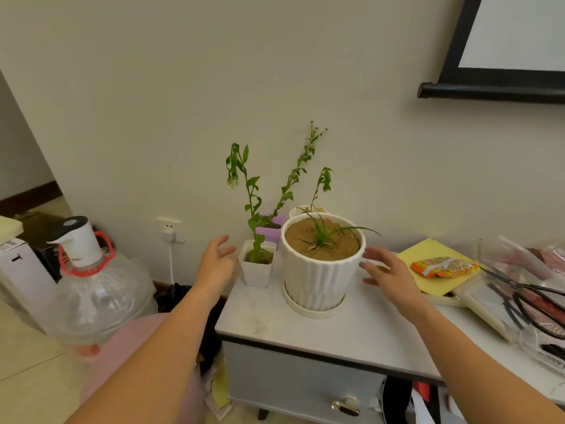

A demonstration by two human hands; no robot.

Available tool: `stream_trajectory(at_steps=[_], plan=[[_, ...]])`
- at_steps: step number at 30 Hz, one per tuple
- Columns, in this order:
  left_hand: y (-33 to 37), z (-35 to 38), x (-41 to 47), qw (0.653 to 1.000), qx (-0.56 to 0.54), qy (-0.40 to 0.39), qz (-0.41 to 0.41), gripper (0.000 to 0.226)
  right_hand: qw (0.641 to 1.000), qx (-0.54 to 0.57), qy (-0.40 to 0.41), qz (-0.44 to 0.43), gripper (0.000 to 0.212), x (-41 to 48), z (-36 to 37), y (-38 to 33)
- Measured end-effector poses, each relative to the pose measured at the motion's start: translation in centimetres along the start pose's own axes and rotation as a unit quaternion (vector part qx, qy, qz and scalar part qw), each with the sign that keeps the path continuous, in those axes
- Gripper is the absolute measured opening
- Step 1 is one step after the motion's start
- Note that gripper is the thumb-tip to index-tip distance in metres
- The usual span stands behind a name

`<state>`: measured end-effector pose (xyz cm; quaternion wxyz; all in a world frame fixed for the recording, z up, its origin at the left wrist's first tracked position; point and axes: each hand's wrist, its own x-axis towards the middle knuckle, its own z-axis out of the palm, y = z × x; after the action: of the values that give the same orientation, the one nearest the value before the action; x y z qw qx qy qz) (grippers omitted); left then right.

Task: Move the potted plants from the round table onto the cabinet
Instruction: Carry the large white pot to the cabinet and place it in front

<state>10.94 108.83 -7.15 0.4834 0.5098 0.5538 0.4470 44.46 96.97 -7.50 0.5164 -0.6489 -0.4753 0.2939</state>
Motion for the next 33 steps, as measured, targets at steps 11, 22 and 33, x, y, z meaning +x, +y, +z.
stream_trajectory(at_steps=[11, 22, 33], plan=[[-0.5, 2.5, 8.3, 0.985, -0.133, -0.101, -0.050, 0.030, 0.994, -0.013, -0.085, 0.063, 0.031, 12.9, 3.8, -5.0], [0.0, 2.2, 8.1, 0.979, -0.150, -0.132, -0.048, 0.024, 0.990, -0.105, -0.086, 0.035, 0.012, 13.3, 4.4, -6.6], [1.3, 3.1, 5.9, 0.979, -0.155, -0.129, -0.038, 0.069, 0.991, -0.108, -0.047, 0.065, 0.024, 10.8, 2.8, -6.2]])
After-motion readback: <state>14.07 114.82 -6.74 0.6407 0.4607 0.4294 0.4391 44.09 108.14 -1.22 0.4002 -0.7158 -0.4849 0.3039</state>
